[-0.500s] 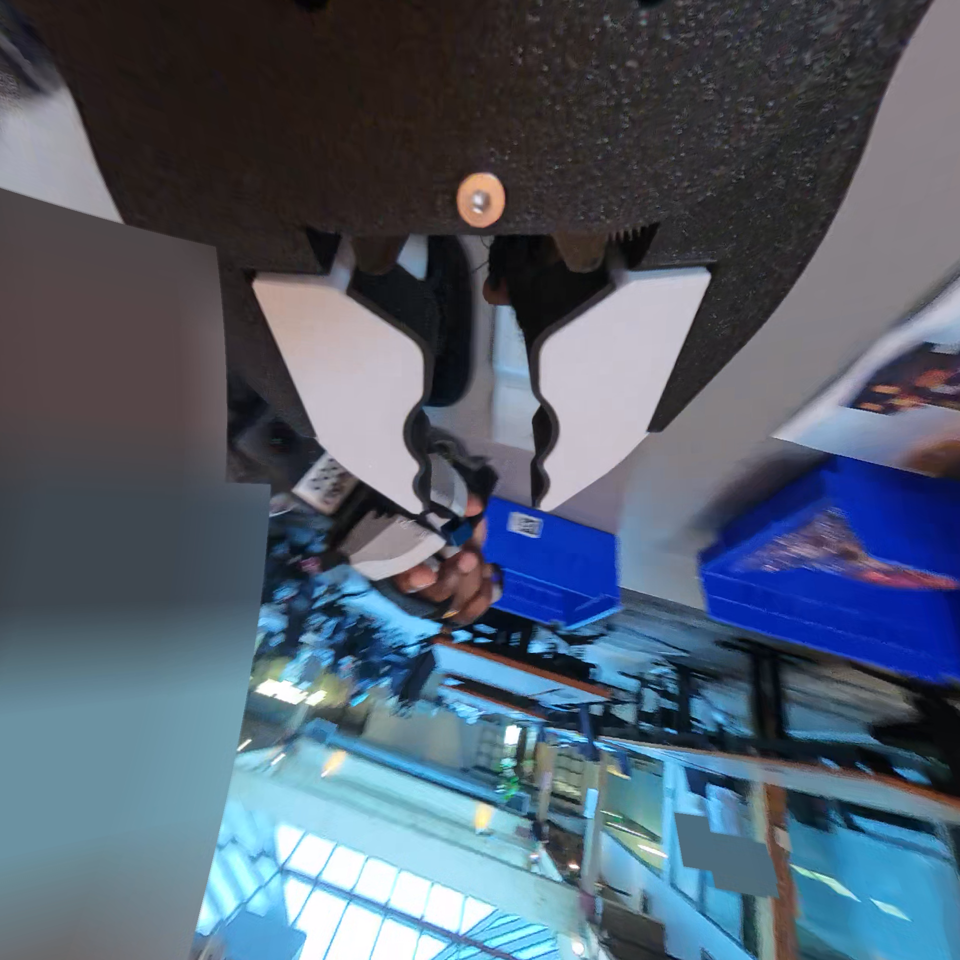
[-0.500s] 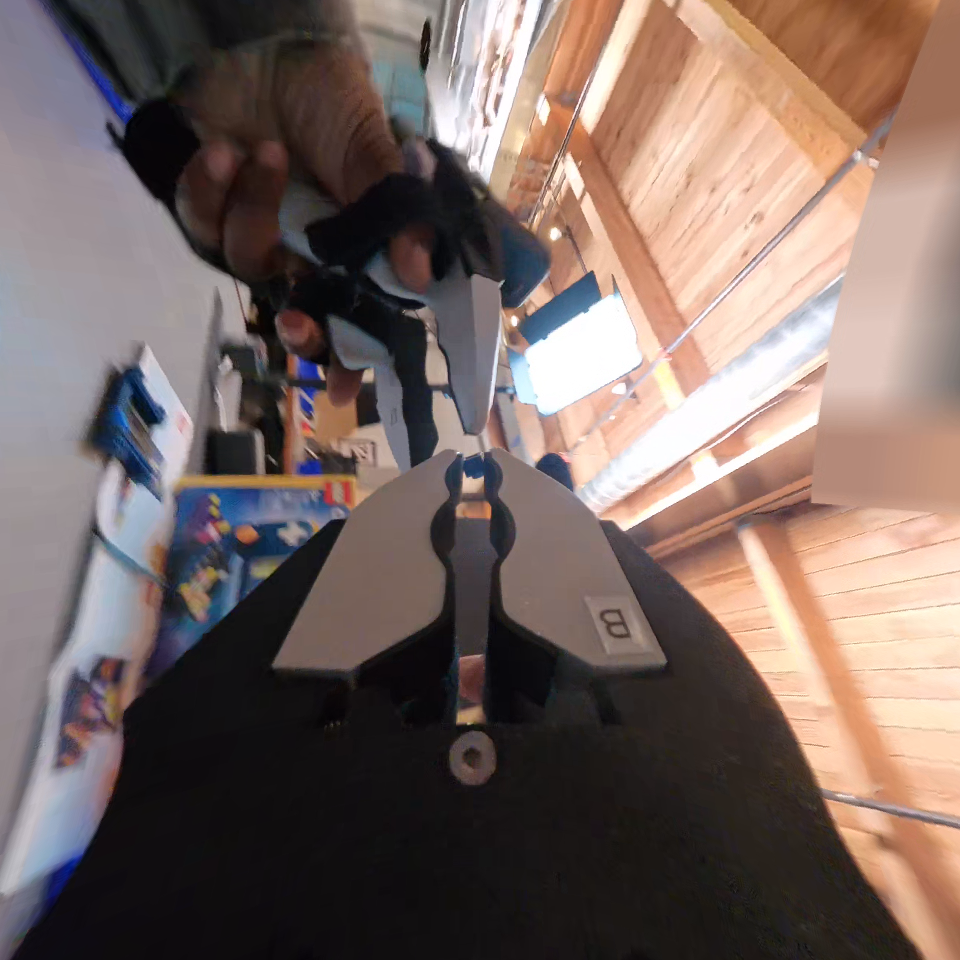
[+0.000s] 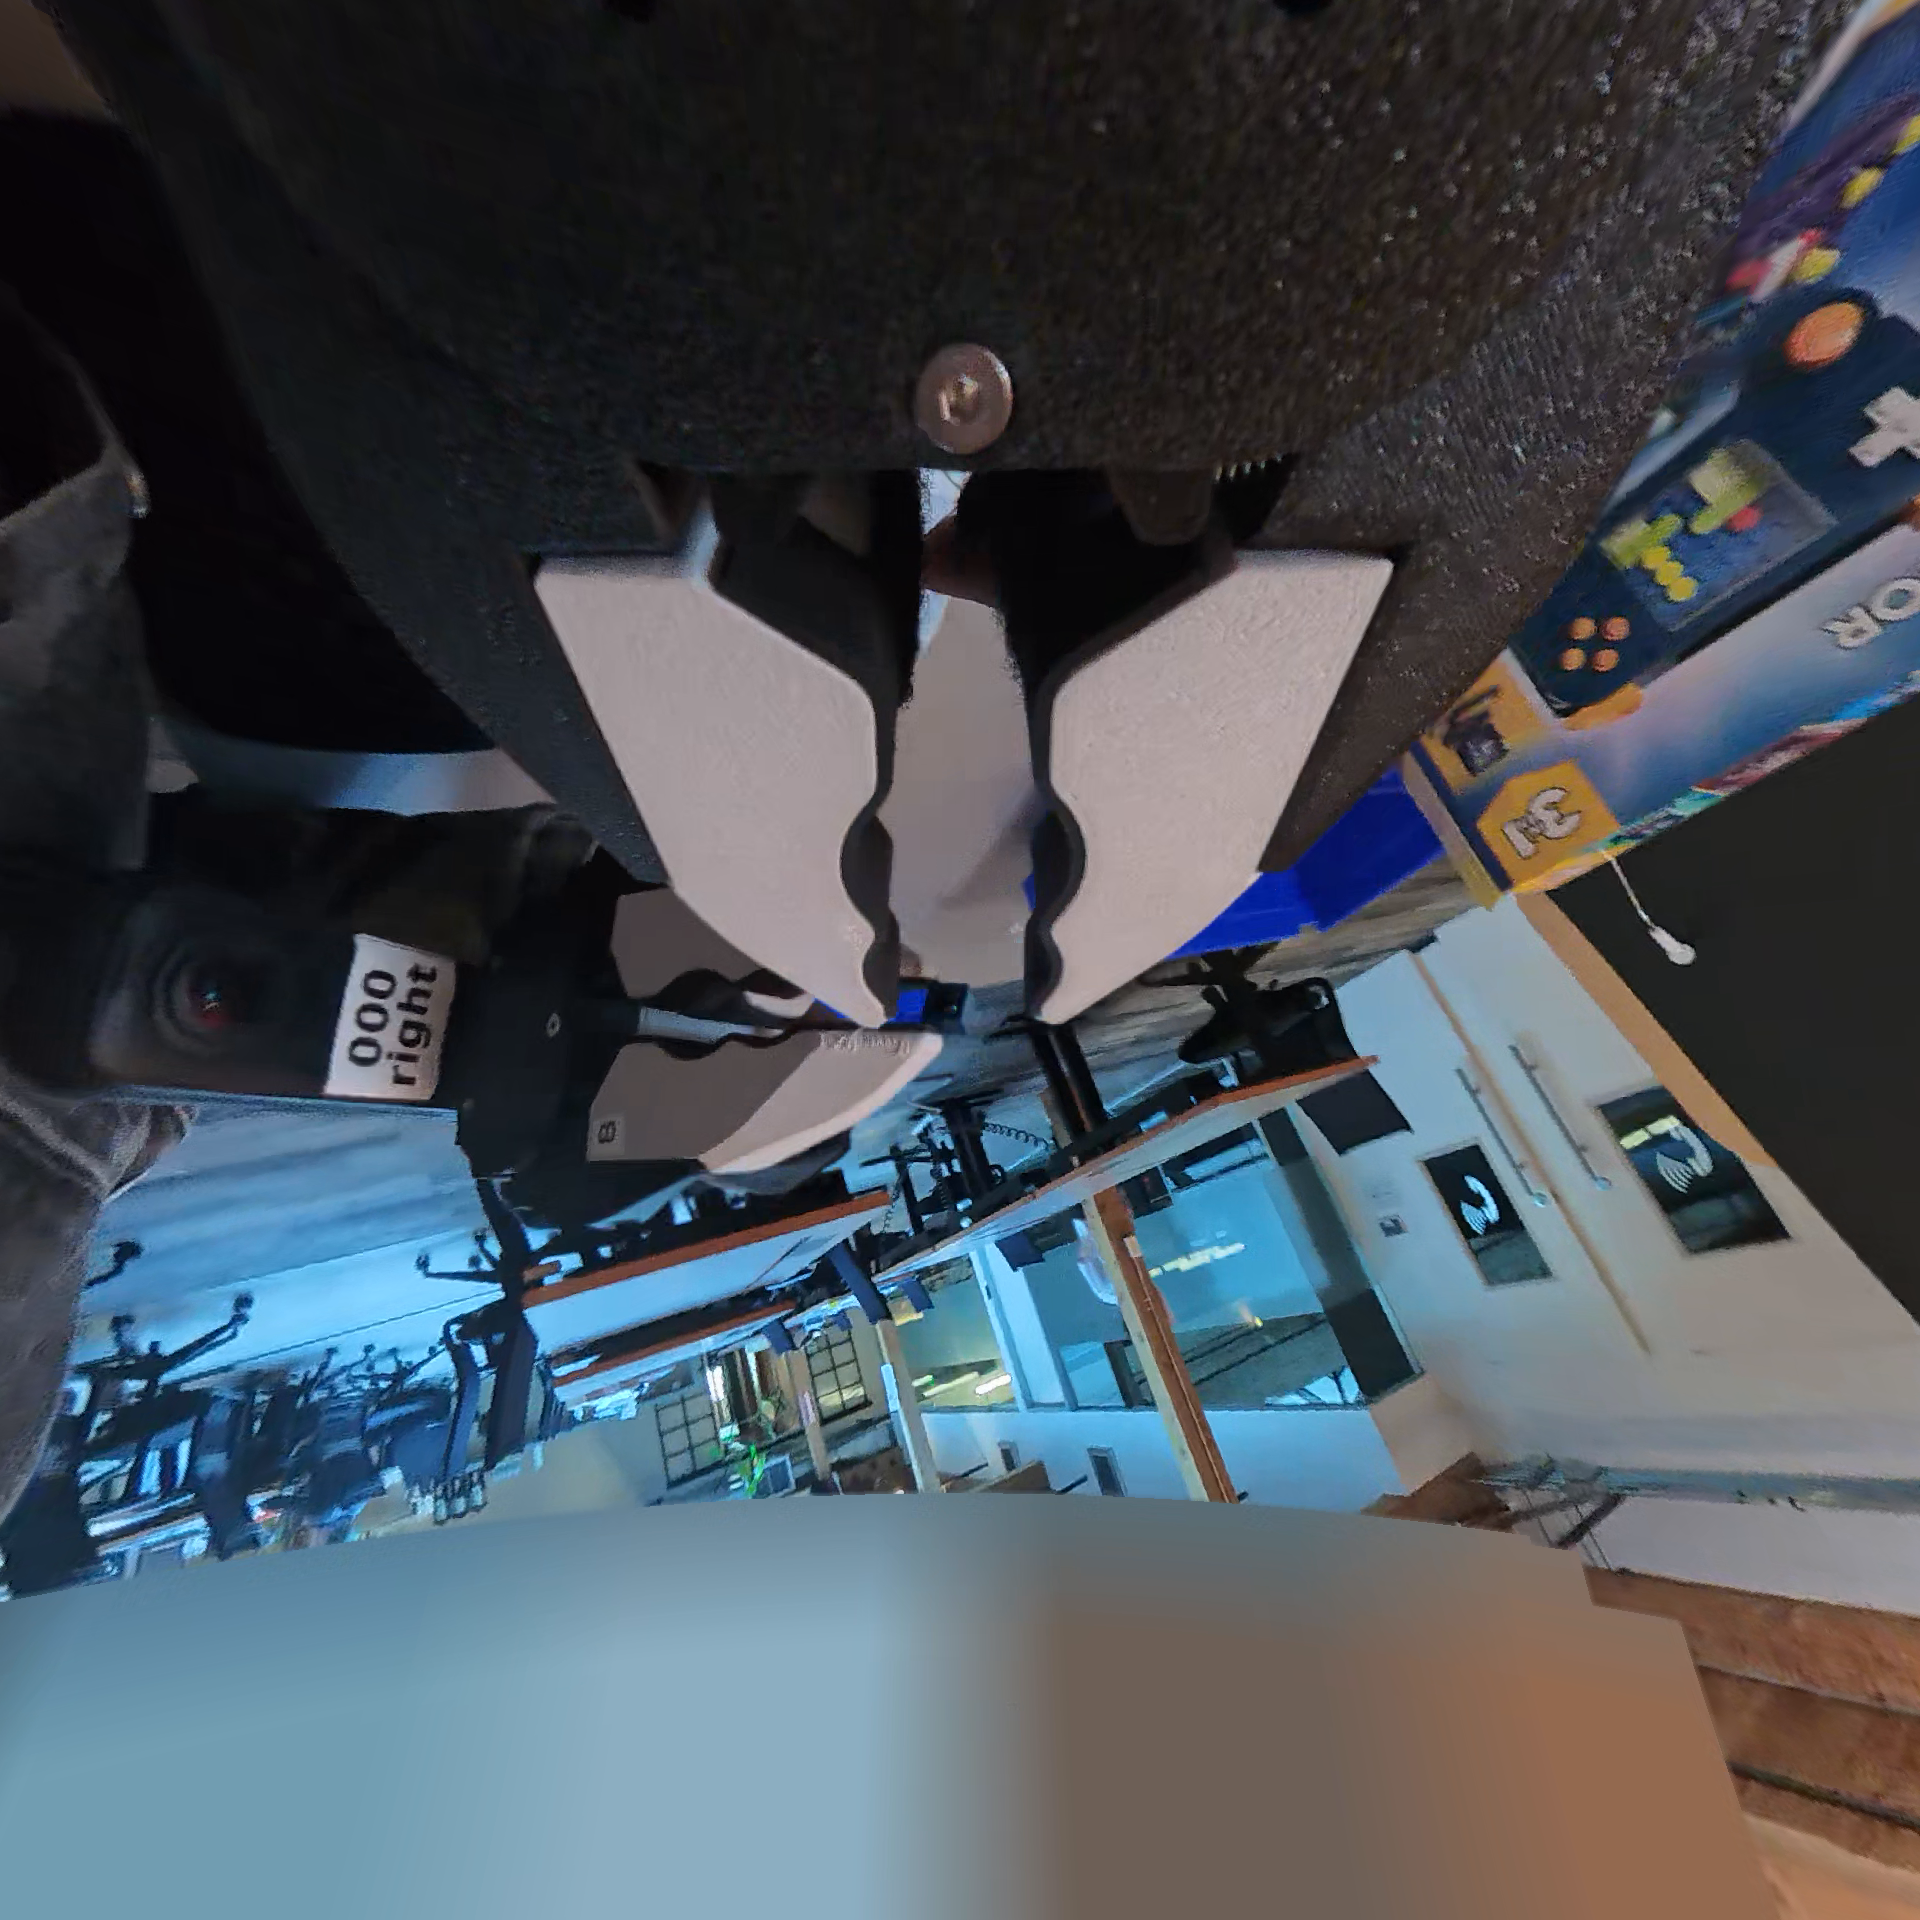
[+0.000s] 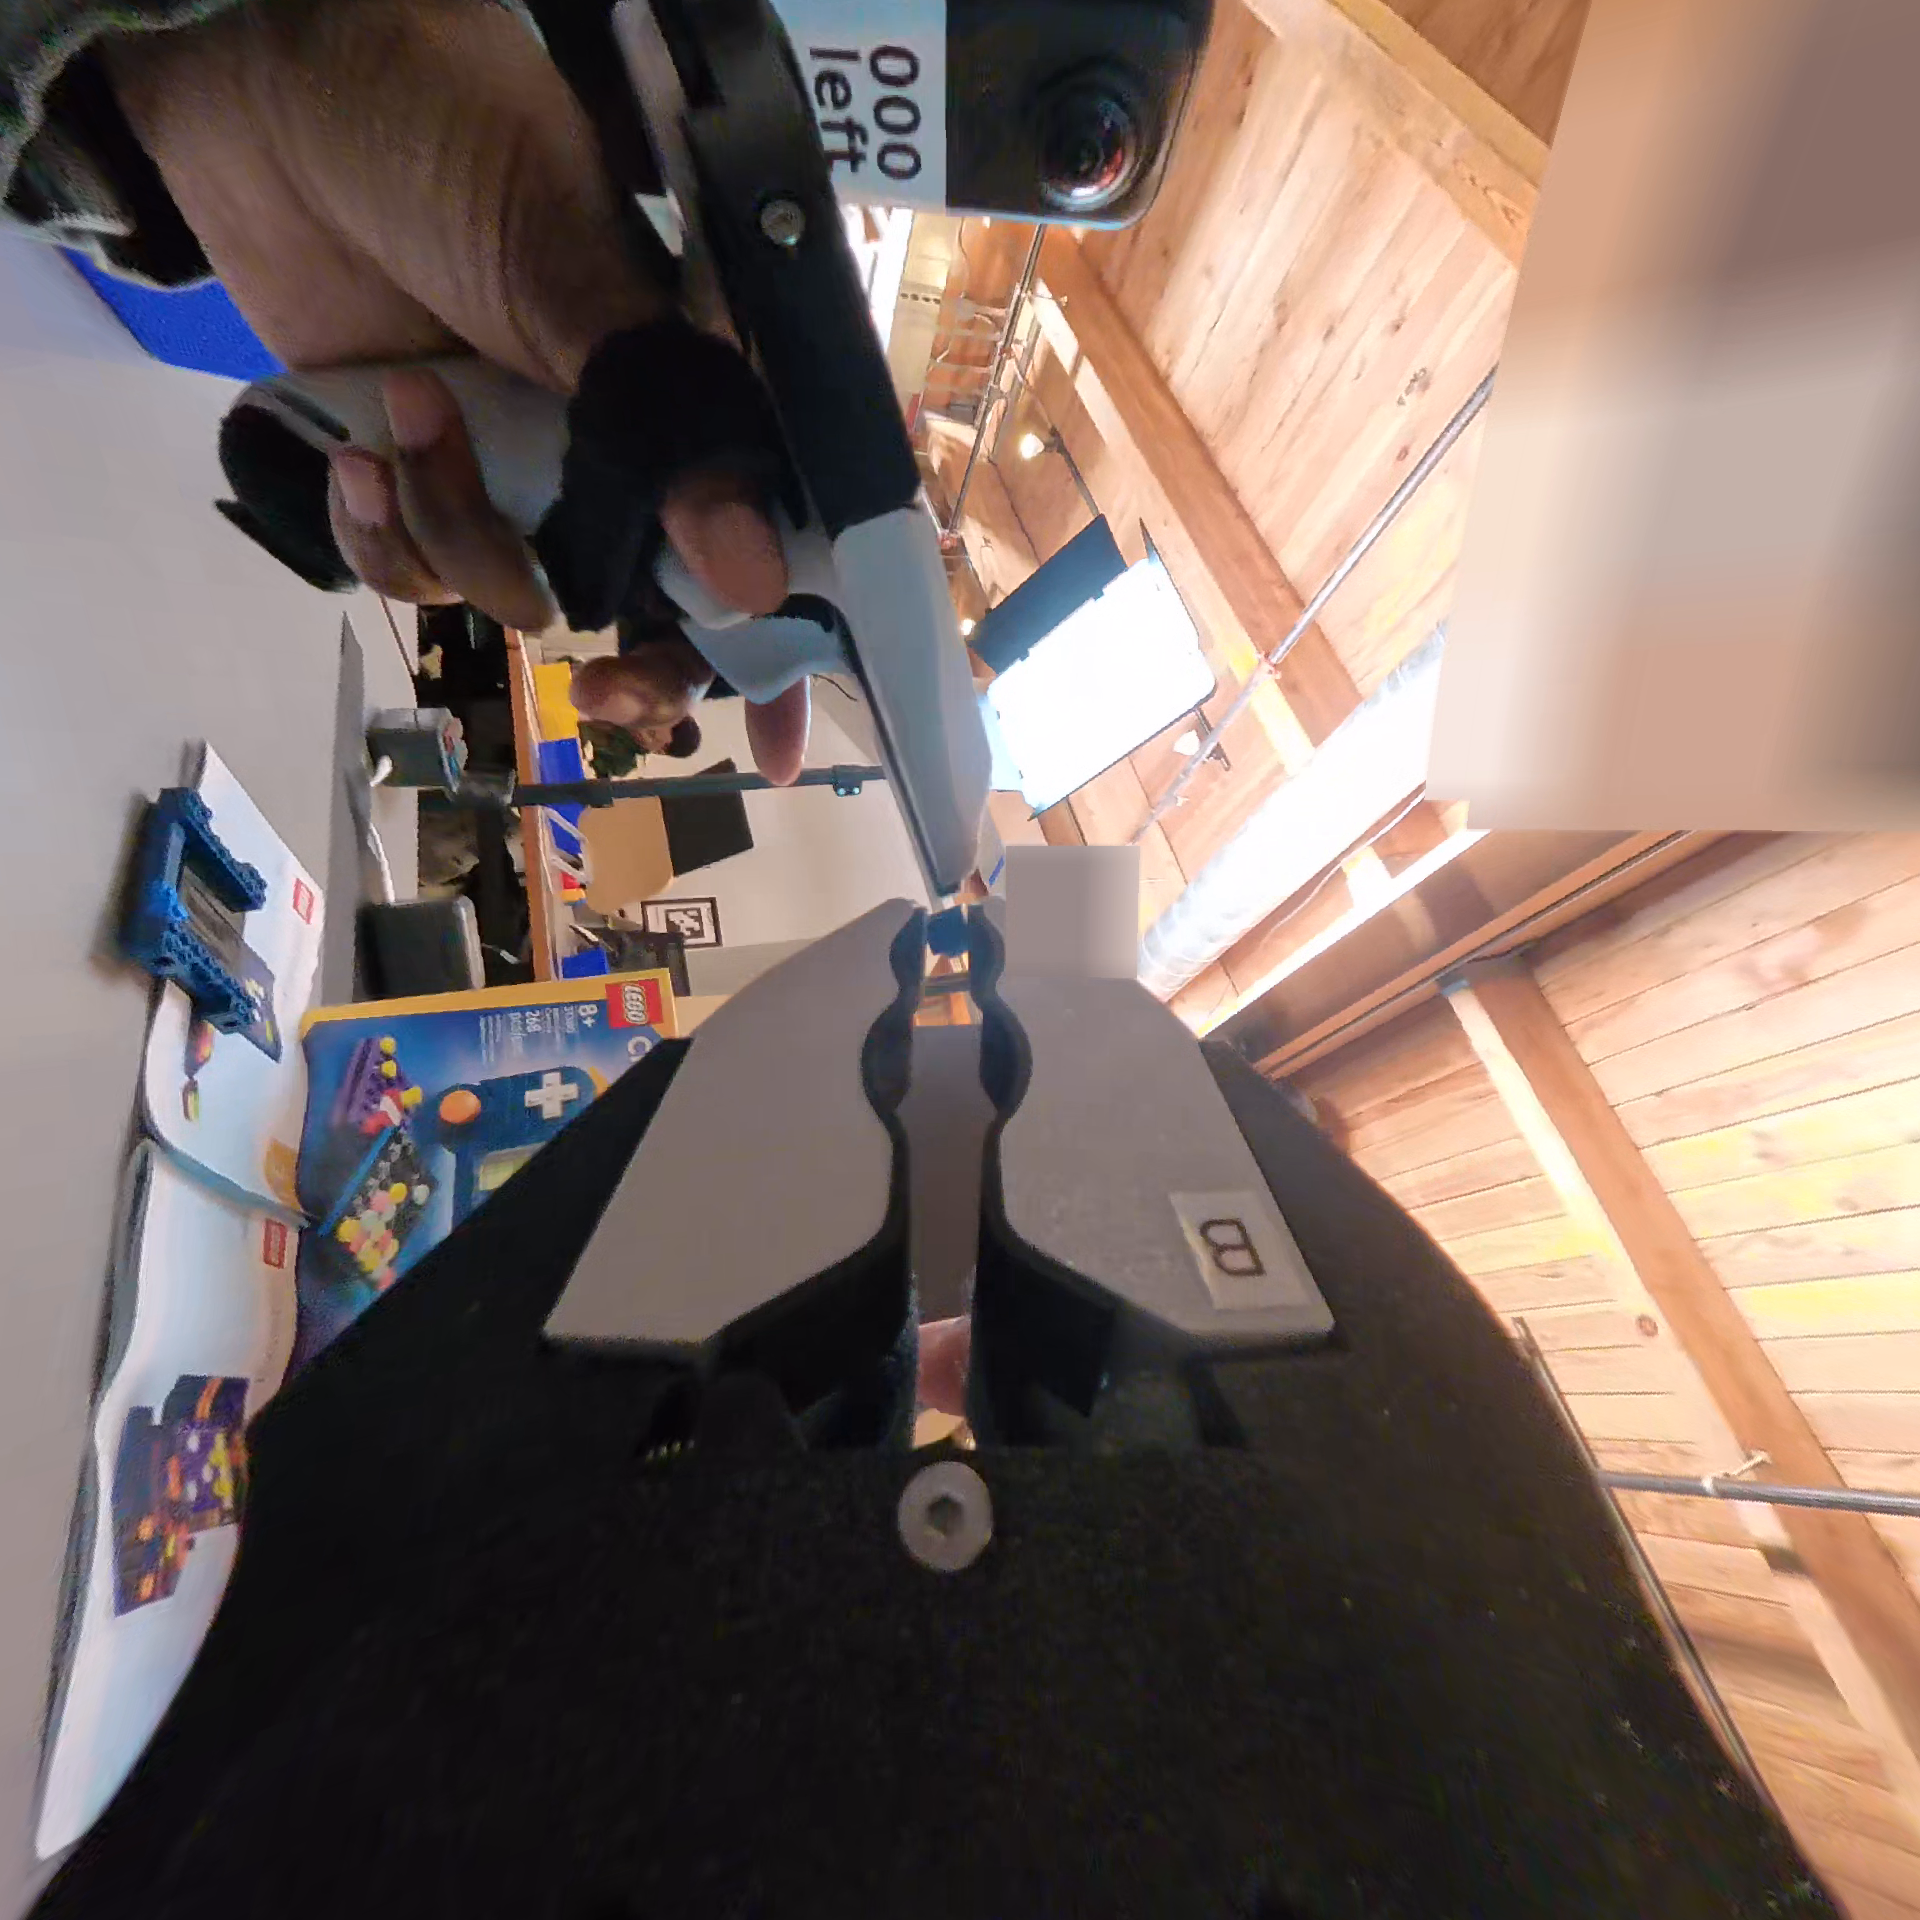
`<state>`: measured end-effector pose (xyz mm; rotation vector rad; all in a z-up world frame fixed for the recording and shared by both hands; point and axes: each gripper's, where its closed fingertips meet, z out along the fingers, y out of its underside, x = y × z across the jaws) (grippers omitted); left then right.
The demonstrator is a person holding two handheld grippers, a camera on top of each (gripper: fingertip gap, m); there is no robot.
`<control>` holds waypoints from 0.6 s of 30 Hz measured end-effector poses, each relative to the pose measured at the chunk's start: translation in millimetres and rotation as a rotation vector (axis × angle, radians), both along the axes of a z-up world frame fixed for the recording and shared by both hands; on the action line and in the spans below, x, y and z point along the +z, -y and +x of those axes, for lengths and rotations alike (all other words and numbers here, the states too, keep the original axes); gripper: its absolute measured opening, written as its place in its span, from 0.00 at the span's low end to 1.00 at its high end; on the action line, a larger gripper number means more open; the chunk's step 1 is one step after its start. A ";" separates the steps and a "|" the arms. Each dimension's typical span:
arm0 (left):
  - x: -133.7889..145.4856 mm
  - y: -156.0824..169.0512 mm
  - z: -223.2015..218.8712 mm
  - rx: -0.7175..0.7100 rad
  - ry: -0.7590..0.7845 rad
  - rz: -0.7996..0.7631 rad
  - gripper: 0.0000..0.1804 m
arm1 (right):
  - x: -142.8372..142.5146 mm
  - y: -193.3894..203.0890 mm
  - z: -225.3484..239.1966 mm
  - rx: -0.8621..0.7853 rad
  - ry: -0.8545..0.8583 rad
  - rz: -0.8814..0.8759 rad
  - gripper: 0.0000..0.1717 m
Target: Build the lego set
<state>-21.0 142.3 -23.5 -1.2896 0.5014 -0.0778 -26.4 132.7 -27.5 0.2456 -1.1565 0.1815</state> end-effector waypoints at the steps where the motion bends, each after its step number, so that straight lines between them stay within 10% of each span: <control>1: -1.9 -0.8 -0.1 0.000 0.010 -0.029 0.12 | -0.4 0.8 -0.6 0.002 0.002 0.002 0.04; 18: -17.8 1.5 0.3 -0.022 -0.040 -0.086 0.05 | -14.6 8.6 -5.9 0.065 0.114 0.037 0.04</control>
